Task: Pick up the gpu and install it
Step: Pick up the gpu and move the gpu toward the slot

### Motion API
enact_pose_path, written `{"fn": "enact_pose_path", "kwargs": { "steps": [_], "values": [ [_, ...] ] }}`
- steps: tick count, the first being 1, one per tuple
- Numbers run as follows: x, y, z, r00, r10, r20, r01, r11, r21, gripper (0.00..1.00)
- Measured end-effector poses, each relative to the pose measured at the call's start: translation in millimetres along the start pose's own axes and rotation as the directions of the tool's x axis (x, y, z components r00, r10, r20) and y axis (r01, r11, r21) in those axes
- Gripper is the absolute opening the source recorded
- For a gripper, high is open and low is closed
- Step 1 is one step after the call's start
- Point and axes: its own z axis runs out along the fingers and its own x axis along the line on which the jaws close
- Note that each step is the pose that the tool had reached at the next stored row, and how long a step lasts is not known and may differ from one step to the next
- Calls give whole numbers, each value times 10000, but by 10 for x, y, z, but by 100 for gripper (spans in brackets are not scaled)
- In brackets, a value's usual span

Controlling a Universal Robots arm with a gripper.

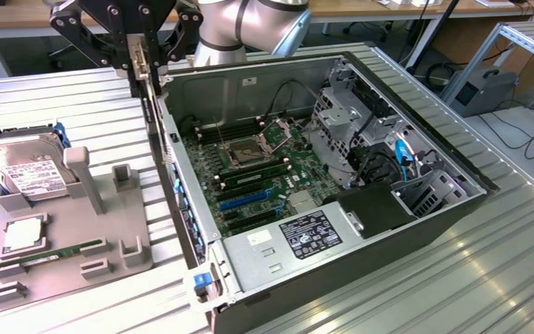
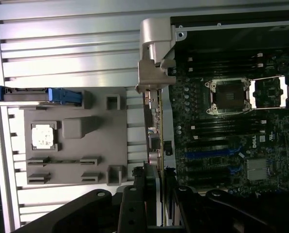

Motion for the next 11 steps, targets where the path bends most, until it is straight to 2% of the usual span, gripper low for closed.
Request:
{"fn": "enact_pose_path", "kwargs": {
  "steps": [11],
  "values": [
    [-63,5,2,10000,0,1,0,10000,8,27]
  ]
}}
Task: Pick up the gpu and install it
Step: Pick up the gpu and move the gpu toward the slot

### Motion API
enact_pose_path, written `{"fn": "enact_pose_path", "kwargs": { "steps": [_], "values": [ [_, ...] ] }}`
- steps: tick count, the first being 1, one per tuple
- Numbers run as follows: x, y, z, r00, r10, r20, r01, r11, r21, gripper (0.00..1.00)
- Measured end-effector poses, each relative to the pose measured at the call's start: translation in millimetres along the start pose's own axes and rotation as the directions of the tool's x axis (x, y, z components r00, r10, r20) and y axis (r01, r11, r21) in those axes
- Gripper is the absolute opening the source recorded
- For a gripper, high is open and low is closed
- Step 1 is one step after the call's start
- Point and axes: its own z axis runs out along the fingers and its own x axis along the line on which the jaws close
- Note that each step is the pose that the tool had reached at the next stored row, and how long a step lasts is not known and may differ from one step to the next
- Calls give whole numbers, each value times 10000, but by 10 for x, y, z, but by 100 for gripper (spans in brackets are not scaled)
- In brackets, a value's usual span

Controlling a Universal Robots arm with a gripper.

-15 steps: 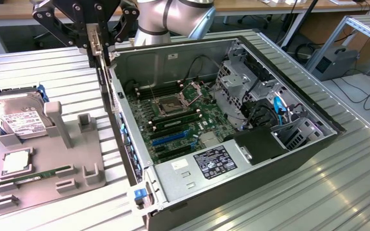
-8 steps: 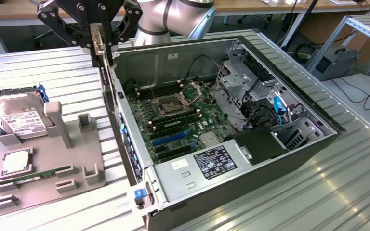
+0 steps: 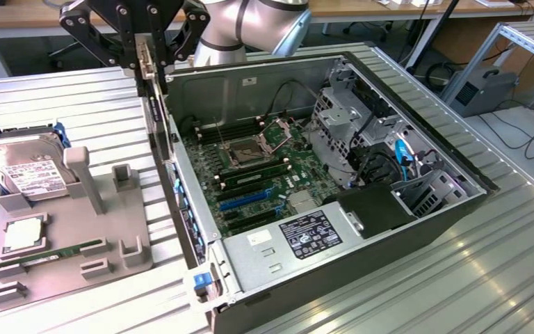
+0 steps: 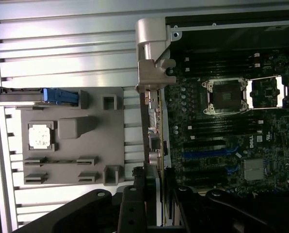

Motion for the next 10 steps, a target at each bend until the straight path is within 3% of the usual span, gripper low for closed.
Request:
{"fn": "enact_pose_path", "kwargs": {
  "steps": [10],
  "values": [
    [-74,6,2,10000,0,1,0,10000,9,27]
  ]
}}
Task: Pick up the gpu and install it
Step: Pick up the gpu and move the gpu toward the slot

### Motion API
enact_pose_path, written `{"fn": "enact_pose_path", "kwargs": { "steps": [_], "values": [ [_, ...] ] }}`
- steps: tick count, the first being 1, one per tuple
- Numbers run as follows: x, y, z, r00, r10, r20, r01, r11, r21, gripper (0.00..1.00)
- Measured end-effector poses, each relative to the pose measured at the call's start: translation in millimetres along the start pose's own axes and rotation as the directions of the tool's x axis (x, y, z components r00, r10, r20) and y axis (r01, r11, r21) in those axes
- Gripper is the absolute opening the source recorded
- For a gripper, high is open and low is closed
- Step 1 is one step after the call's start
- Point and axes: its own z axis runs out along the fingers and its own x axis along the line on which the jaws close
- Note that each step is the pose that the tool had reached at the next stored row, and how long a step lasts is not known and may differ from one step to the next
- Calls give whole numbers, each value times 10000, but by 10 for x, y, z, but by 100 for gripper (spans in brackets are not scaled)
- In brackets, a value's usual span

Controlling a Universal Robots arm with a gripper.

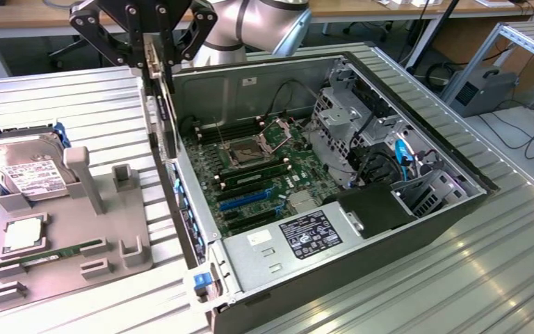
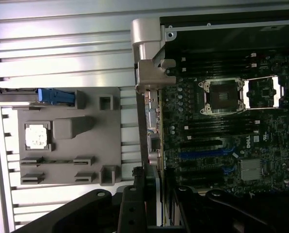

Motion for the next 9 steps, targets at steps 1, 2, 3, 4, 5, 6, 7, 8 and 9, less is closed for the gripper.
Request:
{"fn": "enact_pose_path", "kwargs": {
  "steps": [1,2,3,4,5,6,7,8,9],
  "values": [
    [-8,1,0,10000,0,0,0,10000,1,27],
    [-13,1,0,10000,0,0,0,10000,1,27],
    [-20,2,0,10000,0,0,0,10000,3,27],
    [-26,2,1,10000,-1,0,1,10000,3,27],
    [-32,3,1,10000,0,0,0,10000,4,27],
    [-38,3,1,10000,0,0,0,10000,4,27],
    [-45,3,1,10000,0,0,0,10000,6,27],
    [-51,4,1,10000,-1,0,1,10000,5,27],
    [-55,4,1,10000,0,0,0,10000,6,27]
  ]
}}
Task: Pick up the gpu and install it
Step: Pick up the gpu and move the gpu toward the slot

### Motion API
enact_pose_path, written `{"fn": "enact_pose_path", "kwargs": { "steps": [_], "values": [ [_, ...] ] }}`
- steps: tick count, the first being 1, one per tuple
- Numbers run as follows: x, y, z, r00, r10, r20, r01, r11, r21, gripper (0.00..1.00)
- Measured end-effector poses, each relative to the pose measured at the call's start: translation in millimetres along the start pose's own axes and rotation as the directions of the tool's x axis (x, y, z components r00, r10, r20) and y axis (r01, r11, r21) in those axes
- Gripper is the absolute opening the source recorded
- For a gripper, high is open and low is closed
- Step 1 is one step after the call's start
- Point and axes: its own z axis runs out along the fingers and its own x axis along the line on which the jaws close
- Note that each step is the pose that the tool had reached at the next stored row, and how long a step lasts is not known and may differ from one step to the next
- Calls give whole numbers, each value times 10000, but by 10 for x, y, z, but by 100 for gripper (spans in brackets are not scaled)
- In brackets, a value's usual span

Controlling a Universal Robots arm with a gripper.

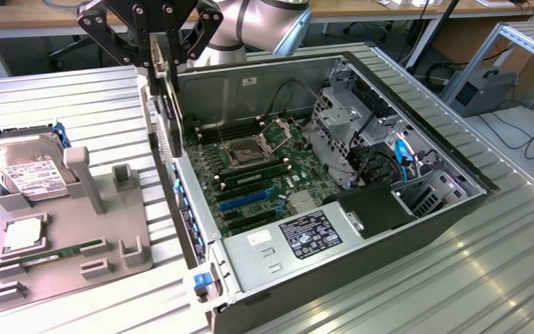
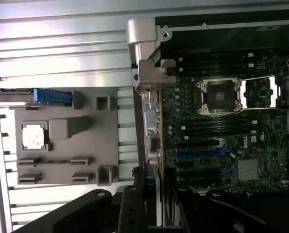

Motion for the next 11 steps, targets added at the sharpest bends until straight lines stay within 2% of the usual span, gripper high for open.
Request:
{"fn": "enact_pose_path", "kwargs": {
  "steps": [11],
  "values": [
    [-64,5,2,10000,0,1,0,10000,9,27]
  ]
}}
